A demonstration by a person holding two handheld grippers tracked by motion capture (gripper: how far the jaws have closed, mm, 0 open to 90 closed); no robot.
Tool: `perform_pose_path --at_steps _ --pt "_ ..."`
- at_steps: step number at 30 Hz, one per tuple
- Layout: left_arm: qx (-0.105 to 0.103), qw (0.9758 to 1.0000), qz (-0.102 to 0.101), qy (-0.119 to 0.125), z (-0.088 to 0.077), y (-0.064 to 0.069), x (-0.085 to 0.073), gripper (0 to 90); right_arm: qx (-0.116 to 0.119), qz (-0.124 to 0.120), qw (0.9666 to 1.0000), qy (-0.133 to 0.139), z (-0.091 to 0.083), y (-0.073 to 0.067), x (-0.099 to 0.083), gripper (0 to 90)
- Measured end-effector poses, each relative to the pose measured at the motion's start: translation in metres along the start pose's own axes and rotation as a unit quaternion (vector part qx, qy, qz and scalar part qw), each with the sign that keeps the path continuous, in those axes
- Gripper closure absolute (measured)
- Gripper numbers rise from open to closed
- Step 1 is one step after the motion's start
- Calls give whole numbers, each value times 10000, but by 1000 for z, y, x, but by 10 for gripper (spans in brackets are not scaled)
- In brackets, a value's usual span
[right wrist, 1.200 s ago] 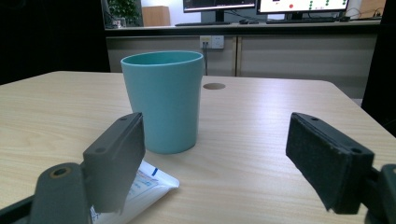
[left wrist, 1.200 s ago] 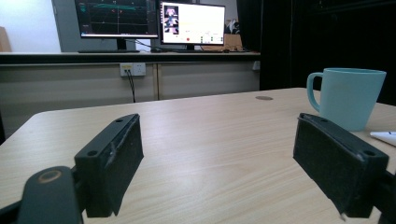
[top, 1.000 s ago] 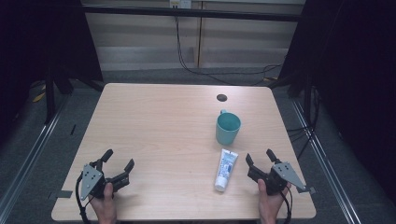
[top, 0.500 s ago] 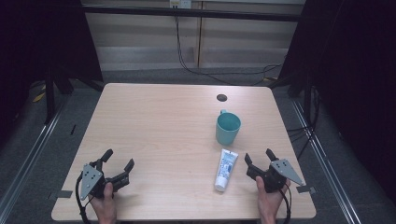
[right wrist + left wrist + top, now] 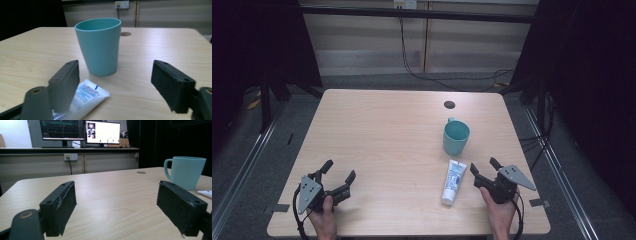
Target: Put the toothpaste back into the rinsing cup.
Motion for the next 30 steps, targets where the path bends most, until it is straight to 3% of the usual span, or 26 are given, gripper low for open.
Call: perform_pose_path --at_steps 7,14,19,21,27,30 --pt "-1 10000 0 0 0 0 0 158 45 -91 9995 -310 -1 -3 13 313" --pt "-28 10000 -27 -5 0 0 0 158 226 35 9970 -737 -1 -1 26 332" --pt "1 10000 0 0 0 0 0 158 344 86 9954 -886 0 -2 37 343" --pt "-22 10000 -7 -5 0 0 0 158 495 199 9929 -1061 1 -3 41 361" --pt "-3 10000 0 -1 0 0 0 158 642 415 9875 -1381 4 -7 44 384" --pt "-2 10000 -2 -1 0 0 0 158 807 604 9830 -1532 8 -8 43 391"
Point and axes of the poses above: each handheld gripper's, and its own axes: z roughly forward along the jaws, x roughly out of its top, y roughly to its right, the point moved 2 cm from there along z, roughly forward along the jaws, and after that the axes turned 10 degrees about -z, right-handed, at the moved point
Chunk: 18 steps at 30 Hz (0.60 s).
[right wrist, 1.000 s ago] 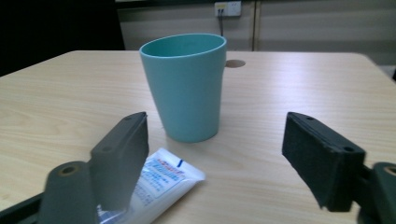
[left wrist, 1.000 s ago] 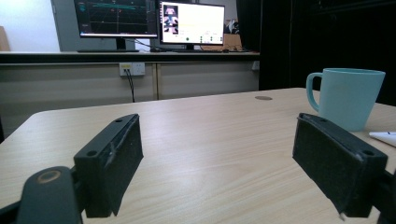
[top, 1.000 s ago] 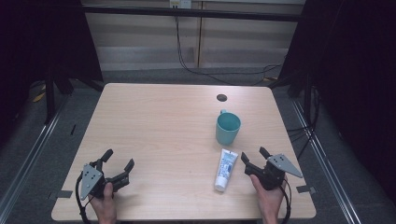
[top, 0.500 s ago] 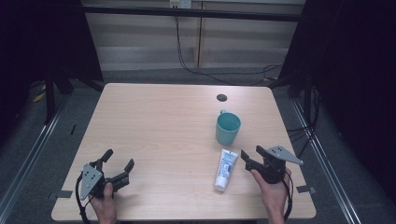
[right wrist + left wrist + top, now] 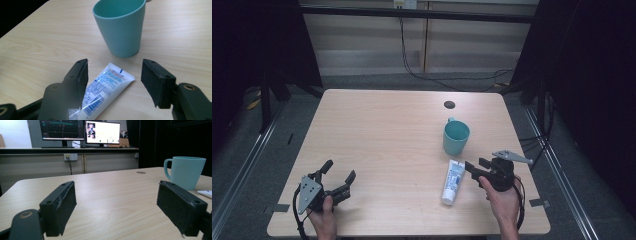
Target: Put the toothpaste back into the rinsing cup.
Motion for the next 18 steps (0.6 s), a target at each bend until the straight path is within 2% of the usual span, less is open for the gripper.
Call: perform_pose_path --at_steps 5,7,9,10,14,18 --pt "-7 10000 -13 7 0 0 0 158 205 121 9988 -435 8 -4 4 396" --pt "-2 10000 -1 -1 0 0 0 158 295 246 9974 -609 10 -5 7 391" --pt "15 10000 11 1 0 0 0 158 358 335 9941 -972 15 -5 9 383" --pt "-10 10000 -18 8 0 0 0 158 410 416 9910 -1207 17 -5 9 372" --pt "-3 10000 1 -2 0 0 0 158 423 630 9834 -1648 25 -4 11 345" --pt "-3 10000 0 -1 0 0 0 158 290 712 9781 -1935 33 -2 12 312"
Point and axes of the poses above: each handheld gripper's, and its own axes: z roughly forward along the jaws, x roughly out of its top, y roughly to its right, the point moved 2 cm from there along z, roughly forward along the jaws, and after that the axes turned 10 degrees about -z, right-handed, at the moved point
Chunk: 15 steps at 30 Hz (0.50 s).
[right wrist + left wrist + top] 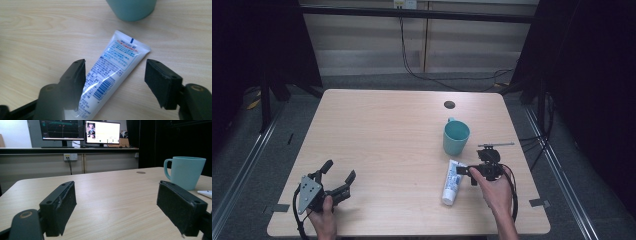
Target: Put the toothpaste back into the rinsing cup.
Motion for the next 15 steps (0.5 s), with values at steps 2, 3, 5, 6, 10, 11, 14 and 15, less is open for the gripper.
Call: perform_pose_path --at_steps 2,3,5,6,10,11,14,15 --pt "-4 10000 -15 9 0 0 0 158 -5 81 9999 -137 3 0 2 280" --pt "18 10000 5 1 0 0 0 158 1 111 9997 -196 4 0 3 263" --pt "0 10000 -3 1 0 0 0 158 -46 180 9992 -345 6 -1 5 234" --pt "0 10000 0 -1 0 0 0 158 -89 230 9988 -415 7 -1 6 238" --pt "-8 10000 -15 7 0 0 0 158 -124 236 9981 -563 10 -2 9 200" --pt "-1 10000 -4 2 0 0 0 158 -114 233 9979 -591 12 -1 9 171" --pt "0 10000 -1 -1 0 0 0 158 -69 283 9972 -686 16 0 10 168" --pt "-1 10000 -4 1 0 0 0 158 -68 295 9968 -743 18 0 10 173"
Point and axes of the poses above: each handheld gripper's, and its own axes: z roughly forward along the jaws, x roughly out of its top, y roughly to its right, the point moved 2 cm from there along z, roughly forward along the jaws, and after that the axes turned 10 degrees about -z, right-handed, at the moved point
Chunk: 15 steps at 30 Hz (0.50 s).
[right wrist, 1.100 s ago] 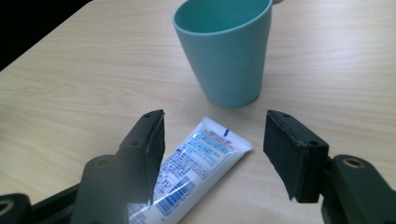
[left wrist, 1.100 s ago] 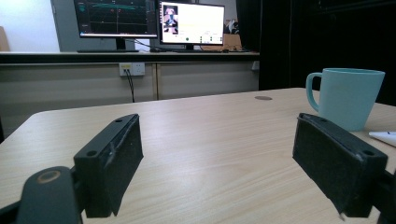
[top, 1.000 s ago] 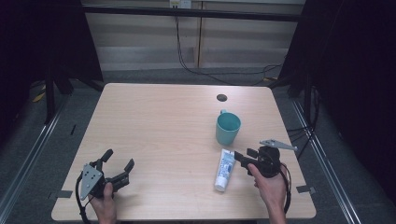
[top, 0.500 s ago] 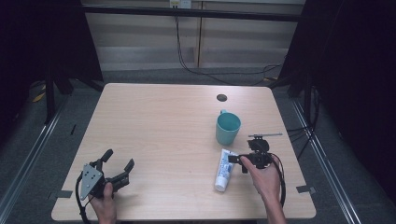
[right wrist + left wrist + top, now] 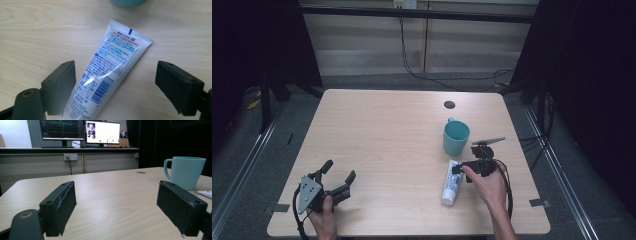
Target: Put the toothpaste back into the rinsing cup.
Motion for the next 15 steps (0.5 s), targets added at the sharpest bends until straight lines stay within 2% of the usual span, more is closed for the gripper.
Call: perform_pose_path --at_steps 5,9,12,15 --pt "0 10000 4 -1 0 0 0 157 -140 45 9995 -266 8 -4 1 243" --pt "17 10000 16 -2 0 0 0 157 -150 25 9989 -441 12 -8 3 283" --pt "12 10000 2 1 0 0 0 157 -207 57 9979 -612 16 -9 6 289" --pt "11 10000 12 -2 0 0 0 157 -112 137 9972 -731 20 -10 8 296"
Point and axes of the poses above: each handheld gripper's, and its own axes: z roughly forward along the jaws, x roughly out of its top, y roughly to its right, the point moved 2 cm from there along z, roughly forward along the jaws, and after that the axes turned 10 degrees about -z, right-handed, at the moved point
